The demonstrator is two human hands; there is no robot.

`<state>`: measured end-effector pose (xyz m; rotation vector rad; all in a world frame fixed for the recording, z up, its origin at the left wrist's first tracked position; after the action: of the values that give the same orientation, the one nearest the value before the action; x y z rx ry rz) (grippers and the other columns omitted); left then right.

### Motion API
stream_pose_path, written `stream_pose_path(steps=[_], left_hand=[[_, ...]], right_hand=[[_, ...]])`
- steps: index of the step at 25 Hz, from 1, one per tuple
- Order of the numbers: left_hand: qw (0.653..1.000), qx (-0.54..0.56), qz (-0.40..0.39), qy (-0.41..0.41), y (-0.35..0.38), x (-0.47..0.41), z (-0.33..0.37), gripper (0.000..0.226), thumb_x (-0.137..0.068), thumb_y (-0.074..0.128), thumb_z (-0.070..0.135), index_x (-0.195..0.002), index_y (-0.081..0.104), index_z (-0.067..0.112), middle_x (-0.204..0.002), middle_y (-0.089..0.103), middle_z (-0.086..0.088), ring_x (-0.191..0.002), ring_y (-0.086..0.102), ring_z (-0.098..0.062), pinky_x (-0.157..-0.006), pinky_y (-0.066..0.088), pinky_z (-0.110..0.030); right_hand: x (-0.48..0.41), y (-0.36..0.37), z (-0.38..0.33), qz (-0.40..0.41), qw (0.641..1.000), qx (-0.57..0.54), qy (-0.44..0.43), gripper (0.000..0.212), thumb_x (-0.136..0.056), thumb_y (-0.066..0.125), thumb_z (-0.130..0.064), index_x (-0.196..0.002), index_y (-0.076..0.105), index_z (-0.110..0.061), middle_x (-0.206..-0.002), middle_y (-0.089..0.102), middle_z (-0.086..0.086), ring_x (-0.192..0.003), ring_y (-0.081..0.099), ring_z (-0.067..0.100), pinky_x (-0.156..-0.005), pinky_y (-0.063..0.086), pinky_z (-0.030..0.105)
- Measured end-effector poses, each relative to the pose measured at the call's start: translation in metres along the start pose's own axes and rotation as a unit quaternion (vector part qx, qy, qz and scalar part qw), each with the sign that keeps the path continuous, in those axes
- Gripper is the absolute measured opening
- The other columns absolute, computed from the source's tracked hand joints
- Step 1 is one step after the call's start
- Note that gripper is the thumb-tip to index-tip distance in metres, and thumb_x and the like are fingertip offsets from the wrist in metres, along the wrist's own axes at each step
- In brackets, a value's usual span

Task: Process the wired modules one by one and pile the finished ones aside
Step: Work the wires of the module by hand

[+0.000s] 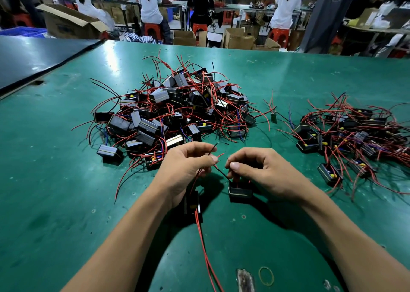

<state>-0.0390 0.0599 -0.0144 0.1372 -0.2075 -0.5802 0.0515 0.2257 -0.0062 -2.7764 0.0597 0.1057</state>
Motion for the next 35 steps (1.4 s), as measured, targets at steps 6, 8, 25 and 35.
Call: stream_pose_path(steps=[6, 8, 25, 35], left_hand=[[0.994, 0.062, -0.047, -0.080, 0.0010, -0.0017, -0.0022, 0.027, -0.062, 0.079, 0.003, -0.087, 0.070, 0.008, -0.072, 0.067, -0.004, -0.053, 0.058, -0.012, -0.050, 0.048, -0.018], [0.995, 0.046, -0.042, -0.084, 0.0027, -0.0020, -0.0049, 0.021, -0.071, 0.076, -0.002, -0.089, 0.069, 0.006, -0.075, 0.068, -0.008, -0.052, 0.060, -0.013, -0.047, 0.050, -0.018], [0.988, 0.098, -0.081, -0.092, 0.0058, 0.0061, -0.0023, 0.036, -0.067, 0.075, -0.003, -0.101, 0.064, -0.001, -0.077, 0.068, -0.019, -0.060, 0.068, -0.024, -0.057, 0.057, -0.025], [0.987, 0.126, -0.066, -0.079, 0.0054, 0.0044, 0.0010, 0.039, -0.067, 0.072, -0.003, -0.105, 0.063, -0.001, -0.073, 0.067, -0.015, -0.059, 0.065, -0.019, -0.059, 0.059, -0.023]], right_hand=[[0.0029, 0.0021, -0.0029, -0.061, 0.998, -0.022, -0.001, 0.010, -0.090, 0.070, -0.024, -0.094, 0.078, -0.020, -0.091, 0.077, -0.001, -0.084, 0.069, 0.003, -0.079, 0.050, 0.014], [0.0027, 0.0019, -0.0022, -0.062, 0.997, -0.039, -0.005, 0.011, -0.089, 0.070, -0.023, -0.095, 0.078, -0.018, -0.091, 0.077, 0.000, -0.085, 0.069, 0.004, -0.079, 0.050, 0.015], [0.0006, -0.0012, -0.0068, 0.060, 0.998, -0.004, -0.017, 0.014, -0.093, 0.066, -0.004, -0.091, 0.073, -0.016, -0.083, 0.076, 0.004, -0.078, 0.067, 0.007, -0.077, 0.052, 0.017], [0.0000, 0.0017, -0.0038, 0.121, 0.992, -0.028, -0.004, 0.020, -0.091, 0.071, -0.008, -0.097, 0.055, -0.017, -0.086, 0.078, 0.004, -0.080, 0.071, 0.013, -0.070, 0.050, 0.019]])
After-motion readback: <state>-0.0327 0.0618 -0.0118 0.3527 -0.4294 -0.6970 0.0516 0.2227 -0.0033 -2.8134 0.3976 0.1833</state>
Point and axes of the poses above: each hand's wrist, its own x-axis away from the middle knuckle, its own y-axis out of the palm, z = x × y, the point moved 3 cm from there along -x, towards the middle knuckle
